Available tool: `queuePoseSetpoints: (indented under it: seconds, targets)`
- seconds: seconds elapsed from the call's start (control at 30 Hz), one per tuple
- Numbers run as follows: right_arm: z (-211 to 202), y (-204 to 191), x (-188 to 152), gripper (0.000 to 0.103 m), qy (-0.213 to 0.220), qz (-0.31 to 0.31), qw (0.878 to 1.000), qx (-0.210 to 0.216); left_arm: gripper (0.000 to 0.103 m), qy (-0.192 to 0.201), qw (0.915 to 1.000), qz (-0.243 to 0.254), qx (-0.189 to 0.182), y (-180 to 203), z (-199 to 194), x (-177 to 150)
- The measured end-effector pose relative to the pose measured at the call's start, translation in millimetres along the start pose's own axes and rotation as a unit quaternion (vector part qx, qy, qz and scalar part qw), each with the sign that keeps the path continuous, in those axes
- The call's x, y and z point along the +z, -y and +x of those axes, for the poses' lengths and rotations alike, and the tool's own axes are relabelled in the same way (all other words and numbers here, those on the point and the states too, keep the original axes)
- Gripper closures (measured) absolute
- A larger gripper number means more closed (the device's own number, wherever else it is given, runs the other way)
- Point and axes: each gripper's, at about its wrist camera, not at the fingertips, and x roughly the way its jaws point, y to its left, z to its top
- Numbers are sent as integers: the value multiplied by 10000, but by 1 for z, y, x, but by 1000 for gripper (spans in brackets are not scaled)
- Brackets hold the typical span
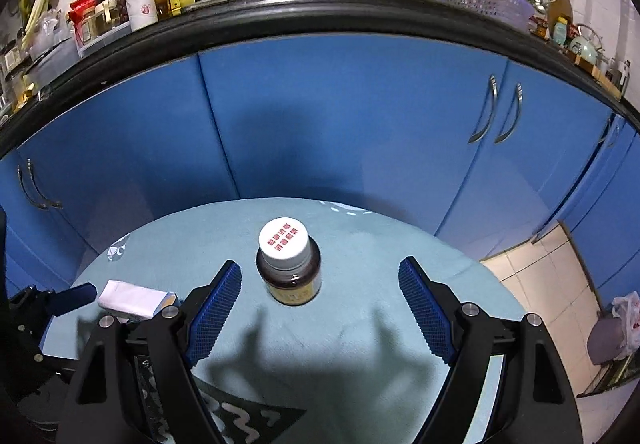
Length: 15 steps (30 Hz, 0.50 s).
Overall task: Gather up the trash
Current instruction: 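Grasp the white paper box with the left gripper while the right gripper grasps the brown bottle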
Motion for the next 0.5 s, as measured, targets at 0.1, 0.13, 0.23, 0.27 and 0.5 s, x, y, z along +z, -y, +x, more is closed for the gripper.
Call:
queuePoseSetpoints:
  seconds: [0.1,0.13,0.23,0.27,0.5]
  targets:
    - [11,-3,3,24,-58,-49,10000,38,10,-48,10000,-66,21,-2,6,2]
    - [14,-4,4,24,-77,-76,9999,43,10,-44,10000,-72,48,-3,7,2]
    - [26,-8,9,26,-136,-143,9998,78,10,-44,10000,-84,31,-4,11,4]
    - [31,-10,10,27,-173,-167,9997,85,11,-43,9999,-94,39,-5,12,4]
    - [59,-16,8,55,-511,-305,9980,191,17,-27,9999,-135,-8,-9,18,5]
